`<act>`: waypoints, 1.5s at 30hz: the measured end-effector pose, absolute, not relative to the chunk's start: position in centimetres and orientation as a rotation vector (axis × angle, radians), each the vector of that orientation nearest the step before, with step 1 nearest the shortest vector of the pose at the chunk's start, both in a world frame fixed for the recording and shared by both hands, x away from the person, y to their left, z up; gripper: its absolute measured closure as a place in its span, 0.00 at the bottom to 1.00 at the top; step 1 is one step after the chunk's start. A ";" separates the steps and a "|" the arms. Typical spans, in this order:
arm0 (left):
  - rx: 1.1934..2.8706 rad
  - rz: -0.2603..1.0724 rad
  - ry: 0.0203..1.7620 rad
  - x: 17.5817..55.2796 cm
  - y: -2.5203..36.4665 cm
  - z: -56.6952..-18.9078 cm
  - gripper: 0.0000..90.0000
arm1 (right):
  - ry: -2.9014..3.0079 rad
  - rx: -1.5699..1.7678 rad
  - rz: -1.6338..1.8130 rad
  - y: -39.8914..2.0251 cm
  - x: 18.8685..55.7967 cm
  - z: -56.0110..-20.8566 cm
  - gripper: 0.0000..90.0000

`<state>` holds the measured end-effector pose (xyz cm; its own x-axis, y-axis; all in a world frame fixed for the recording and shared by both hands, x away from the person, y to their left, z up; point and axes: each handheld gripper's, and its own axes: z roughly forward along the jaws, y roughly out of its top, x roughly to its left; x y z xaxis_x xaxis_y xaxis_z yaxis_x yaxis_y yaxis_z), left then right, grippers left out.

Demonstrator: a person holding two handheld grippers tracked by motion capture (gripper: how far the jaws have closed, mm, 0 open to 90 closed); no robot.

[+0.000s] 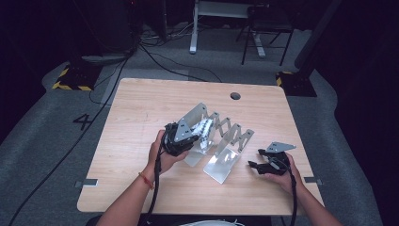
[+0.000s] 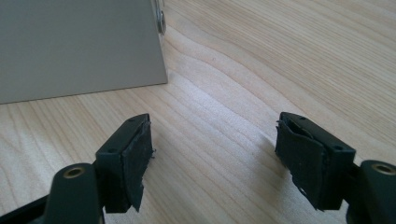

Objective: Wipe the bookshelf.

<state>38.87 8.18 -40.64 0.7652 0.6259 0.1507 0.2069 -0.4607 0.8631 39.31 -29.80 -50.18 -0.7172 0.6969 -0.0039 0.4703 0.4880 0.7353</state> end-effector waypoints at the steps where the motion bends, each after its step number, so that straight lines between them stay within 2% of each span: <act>1: 2.015 0.567 0.616 39.1 8.2 -40.3 0.84 | 2.436 0.986 1.065 -29.8 39.3 -50.2 0.30; 6: 1.946 0.571 0.605 39.4 8.1 -38.9 0.84 | 2.434 0.987 1.062 -29.8 39.3 -50.2 0.30; 9: 1.963 0.559 0.595 39.3 7.9 -39.2 0.84 | 2.434 0.986 1.065 -29.8 39.3 -50.2 0.30; 24: 2.227 0.482 0.587 39.6 6.4 -46.7 0.84 | 2.432 0.986 1.065 -29.8 39.3 -50.2 0.30; 32: 2.256 0.420 0.613 40.6 6.3 -48.8 0.84 | 2.433 0.985 1.065 -29.8 39.3 -50.2 0.30; 35: 2.287 0.436 0.599 40.6 6.0 -49.3 0.84 | 2.433 0.985 1.065 -29.8 39.3 -50.2 0.30; 40: 2.293 0.441 0.579 40.4 5.9 -49.3 0.84 | 2.434 0.984 1.065 -29.8 39.3 -50.2 0.30; 45: 2.181 0.456 0.541 39.5 6.4 -46.8 0.84 | 2.435 0.983 1.064 -29.8 39.3 -50.2 0.30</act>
